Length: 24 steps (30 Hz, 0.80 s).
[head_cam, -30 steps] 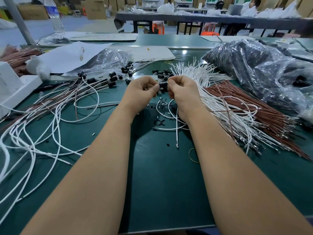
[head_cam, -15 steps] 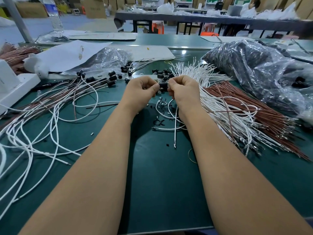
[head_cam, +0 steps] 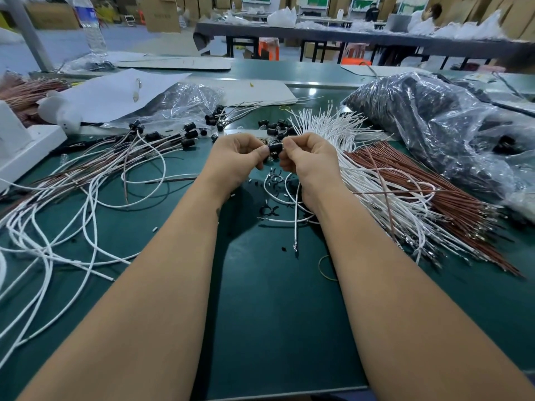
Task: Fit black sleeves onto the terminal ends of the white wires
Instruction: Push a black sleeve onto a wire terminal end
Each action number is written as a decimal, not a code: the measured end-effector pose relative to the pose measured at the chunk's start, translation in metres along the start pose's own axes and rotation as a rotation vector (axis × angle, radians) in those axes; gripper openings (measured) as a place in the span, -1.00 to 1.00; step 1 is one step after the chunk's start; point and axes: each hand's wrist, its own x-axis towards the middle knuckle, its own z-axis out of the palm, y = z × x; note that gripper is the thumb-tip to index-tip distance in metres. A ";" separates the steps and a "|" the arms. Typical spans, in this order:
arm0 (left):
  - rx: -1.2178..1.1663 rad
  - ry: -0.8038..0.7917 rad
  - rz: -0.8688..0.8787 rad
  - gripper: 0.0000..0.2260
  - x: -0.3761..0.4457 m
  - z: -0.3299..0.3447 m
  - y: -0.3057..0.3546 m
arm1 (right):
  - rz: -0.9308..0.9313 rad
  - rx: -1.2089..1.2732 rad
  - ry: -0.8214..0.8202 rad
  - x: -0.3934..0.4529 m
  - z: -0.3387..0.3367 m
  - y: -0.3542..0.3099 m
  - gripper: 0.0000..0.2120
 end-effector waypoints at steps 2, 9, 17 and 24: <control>0.020 -0.010 -0.003 -0.90 0.000 0.000 0.001 | 0.012 -0.011 -0.018 0.001 -0.001 0.000 -0.84; 0.002 0.032 0.051 -0.91 -0.003 0.007 0.007 | 0.025 -0.075 0.011 0.000 0.003 -0.002 -0.81; 0.043 0.047 0.056 -0.90 0.000 0.011 0.002 | 0.005 -0.078 0.008 -0.001 0.006 0.000 -0.72; 0.204 0.049 0.049 -0.91 0.003 0.009 -0.002 | -0.015 -0.046 0.117 0.004 0.001 0.000 -0.84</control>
